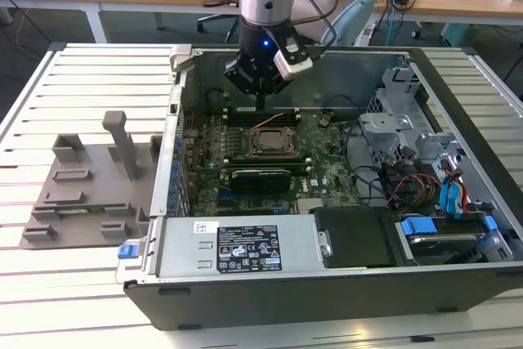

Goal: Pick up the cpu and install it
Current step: 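Install the first cpu locking lever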

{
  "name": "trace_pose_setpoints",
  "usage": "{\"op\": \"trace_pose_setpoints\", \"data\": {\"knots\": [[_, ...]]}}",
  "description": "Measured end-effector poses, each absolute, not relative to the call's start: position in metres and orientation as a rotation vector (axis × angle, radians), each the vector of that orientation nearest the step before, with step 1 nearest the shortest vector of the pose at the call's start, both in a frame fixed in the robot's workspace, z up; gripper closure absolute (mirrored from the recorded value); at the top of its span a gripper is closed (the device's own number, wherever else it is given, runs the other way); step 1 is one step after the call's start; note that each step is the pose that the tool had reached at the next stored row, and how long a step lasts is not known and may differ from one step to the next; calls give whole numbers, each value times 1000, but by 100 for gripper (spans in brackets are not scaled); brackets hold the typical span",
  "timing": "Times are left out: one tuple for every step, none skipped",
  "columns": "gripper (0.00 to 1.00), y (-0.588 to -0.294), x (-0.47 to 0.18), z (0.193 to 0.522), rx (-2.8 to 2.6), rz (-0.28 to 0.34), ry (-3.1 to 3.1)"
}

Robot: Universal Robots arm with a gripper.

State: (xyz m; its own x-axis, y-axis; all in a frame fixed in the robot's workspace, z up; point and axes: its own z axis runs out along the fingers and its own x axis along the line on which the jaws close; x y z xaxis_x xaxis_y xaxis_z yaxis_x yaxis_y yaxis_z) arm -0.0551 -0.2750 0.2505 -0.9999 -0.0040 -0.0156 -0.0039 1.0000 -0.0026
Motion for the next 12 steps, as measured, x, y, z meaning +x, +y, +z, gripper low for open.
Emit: {"op": "trace_pose_setpoints", "data": {"knots": [[89,-275,-55,250,-6,8,3126],[89,-275,-55,249,-6,20,3126],[89,-276,-55,249,-6,42,3125],[89,-276,-55,248,-6,70,3125],[89,-276,-55,248,-6,83,3124],[89,-276,-55,247,-6,96,3124],[89,-277,-55,246,-5,108,3124],[89,-277,-55,245,-5,117,3123],[89,-277,-55,243,-5,120,3123],[89,-278,-55,242,-5,119,3124],[89,-279,-55,242,-5,120,3123],[89,-281,-55,241,-5,120,3123]]}}
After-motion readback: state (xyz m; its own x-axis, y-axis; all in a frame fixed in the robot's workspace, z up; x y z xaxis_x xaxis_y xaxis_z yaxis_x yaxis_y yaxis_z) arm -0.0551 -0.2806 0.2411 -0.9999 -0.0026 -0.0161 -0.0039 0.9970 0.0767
